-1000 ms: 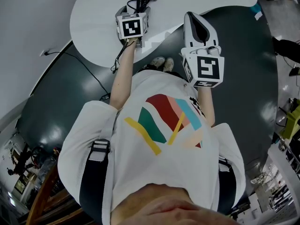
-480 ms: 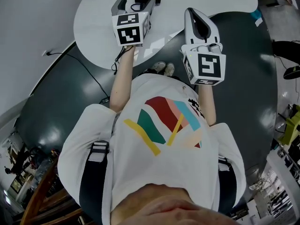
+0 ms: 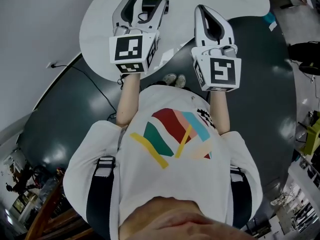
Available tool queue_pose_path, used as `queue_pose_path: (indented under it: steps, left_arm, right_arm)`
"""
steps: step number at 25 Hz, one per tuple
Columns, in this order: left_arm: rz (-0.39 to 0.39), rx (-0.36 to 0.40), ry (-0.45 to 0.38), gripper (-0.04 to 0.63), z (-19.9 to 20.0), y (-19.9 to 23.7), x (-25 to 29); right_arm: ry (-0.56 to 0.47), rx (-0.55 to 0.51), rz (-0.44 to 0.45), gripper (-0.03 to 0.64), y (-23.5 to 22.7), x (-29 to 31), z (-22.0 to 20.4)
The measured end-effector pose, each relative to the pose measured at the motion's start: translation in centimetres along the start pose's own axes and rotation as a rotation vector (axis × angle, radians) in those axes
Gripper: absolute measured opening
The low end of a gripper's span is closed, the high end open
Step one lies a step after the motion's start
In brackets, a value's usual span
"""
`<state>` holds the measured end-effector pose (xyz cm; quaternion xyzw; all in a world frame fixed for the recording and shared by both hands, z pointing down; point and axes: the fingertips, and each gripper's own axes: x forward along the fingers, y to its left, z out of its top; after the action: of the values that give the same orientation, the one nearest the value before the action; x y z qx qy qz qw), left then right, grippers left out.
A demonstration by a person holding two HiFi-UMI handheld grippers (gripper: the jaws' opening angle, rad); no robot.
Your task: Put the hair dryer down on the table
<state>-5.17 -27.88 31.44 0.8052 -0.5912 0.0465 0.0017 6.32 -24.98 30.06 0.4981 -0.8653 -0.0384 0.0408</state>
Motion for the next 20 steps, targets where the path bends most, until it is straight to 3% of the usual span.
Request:
queue_pose_path:
  steps: [5,9,14,20]
  left_arm:
    - [-0.018,0.069,-0.099,0.182,2.7,-1.7,-2.0]
    - [0.039,0.085,-0.18,0.026,4.7,-1.6,-3.4]
    - [0.085,0.101,-0.196,0.015,5.0,-1.1,-4.3]
    - [0.088,0.085,-0.212,0.015,5.6,-1.1,-4.7]
  right_arm:
    - [-0.032,-0.008,0.0,0.011,-0.3,-0.5,1.3]
    - [-0.054,-0.053,-0.002,0.009,0.2,-1.0,2.6]
    - [-0.075,-0.055,-0.011,0.009,0.9,-1.2,2.5]
    - [-0.02,-0.037,0.001,0.009,0.9,-0.7,0.8]
